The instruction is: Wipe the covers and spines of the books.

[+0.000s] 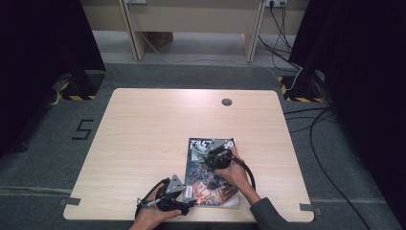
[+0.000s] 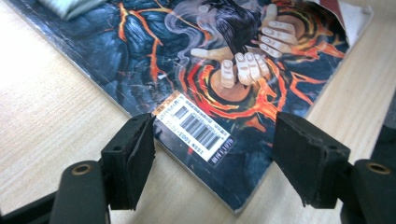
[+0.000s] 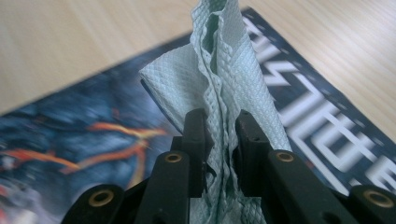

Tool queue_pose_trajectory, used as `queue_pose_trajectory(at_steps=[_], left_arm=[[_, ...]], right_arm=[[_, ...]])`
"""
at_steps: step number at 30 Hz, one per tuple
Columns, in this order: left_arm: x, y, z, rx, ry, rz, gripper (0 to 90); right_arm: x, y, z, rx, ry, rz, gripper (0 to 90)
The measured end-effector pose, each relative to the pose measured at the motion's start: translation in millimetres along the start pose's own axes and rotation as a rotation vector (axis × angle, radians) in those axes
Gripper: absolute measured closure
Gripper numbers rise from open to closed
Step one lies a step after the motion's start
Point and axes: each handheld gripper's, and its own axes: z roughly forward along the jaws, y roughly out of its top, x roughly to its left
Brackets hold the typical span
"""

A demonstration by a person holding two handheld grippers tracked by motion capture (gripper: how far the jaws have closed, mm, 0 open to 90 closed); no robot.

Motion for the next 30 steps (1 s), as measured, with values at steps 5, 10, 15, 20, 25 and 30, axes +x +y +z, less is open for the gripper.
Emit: queue_pose_trajectory(at_steps=[5,10,15,20,25,30], left_arm=[[-3.3,-3.5,-3.1,0.028,-0.001,0.032,31.7],[-4.1,-2.9,-4.2,0.032,0.006,0.036,34.8],[-6.3,-1.7,-1.4,0.028,0.027,0.043,35.0],[-3.1,5.0,6.1,0.02,0.042,0.035,35.0],[-2.4,7.5,8.4,0.021,0.047,0.036,34.8],[-1.8,8.0,9.5,0.018,0.049,0.035,34.8]], right_arm=[[-29.2,-16.4,-11.2,0.022,-0.068,0.071,77.4],[-46.3,-32.8,-22.5,0.026,-0.114,0.118,77.4],[-48.1,-31.8,-22.0,0.04,-0.127,0.112,77.6],[-54.9,-28.9,-16.8,0.032,-0.155,0.121,77.6],[-53.1,-25.2,-12.5,0.025,-0.177,0.107,77.8],[-26.1,-10.4,-3.7,0.011,-0.103,0.059,77.6]])
